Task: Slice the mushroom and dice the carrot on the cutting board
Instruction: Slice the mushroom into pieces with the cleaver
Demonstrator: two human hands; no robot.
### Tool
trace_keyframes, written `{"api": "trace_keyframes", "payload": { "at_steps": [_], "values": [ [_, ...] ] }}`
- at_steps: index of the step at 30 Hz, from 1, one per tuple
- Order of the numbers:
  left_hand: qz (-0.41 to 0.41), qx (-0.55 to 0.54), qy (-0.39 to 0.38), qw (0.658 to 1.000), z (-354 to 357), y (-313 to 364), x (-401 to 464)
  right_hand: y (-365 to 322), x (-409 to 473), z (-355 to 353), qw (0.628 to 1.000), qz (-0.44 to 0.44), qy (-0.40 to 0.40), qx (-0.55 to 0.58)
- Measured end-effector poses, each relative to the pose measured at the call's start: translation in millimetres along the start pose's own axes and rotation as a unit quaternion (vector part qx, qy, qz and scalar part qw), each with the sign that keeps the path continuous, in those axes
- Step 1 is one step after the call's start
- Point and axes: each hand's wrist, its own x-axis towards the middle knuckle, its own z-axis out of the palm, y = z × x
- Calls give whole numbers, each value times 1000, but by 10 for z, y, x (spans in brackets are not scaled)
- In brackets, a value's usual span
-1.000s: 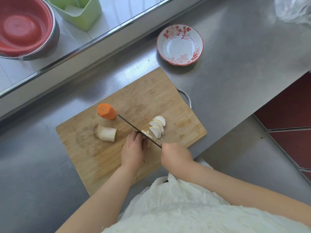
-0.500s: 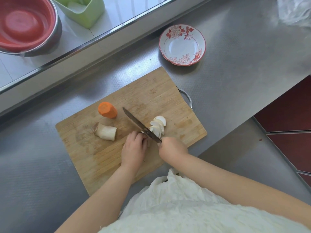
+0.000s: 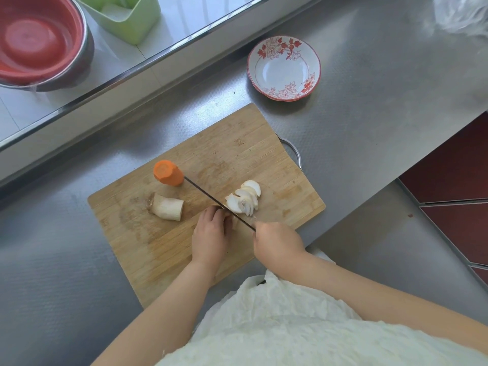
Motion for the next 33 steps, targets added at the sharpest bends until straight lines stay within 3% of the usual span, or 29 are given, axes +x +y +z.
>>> {"api": "trace_keyframes", "payload": {
  "at_steps": [22, 29, 31, 33],
  "values": [
    [-7, -16, -2, 1000, 1, 6, 25, -114, 203, 41, 998, 42, -49, 16],
    [-16, -38, -60, 997, -77, -21, 57, 101, 278, -28, 983, 81, -51, 158],
    [17, -26, -85, 996, -158, -58, 105, 164, 242, -48, 983, 79, -40, 159],
    [100, 16, -118, 988, -231, -122, 158, 207, 198, -65, 985, 73, -33, 152]
  ]
}}
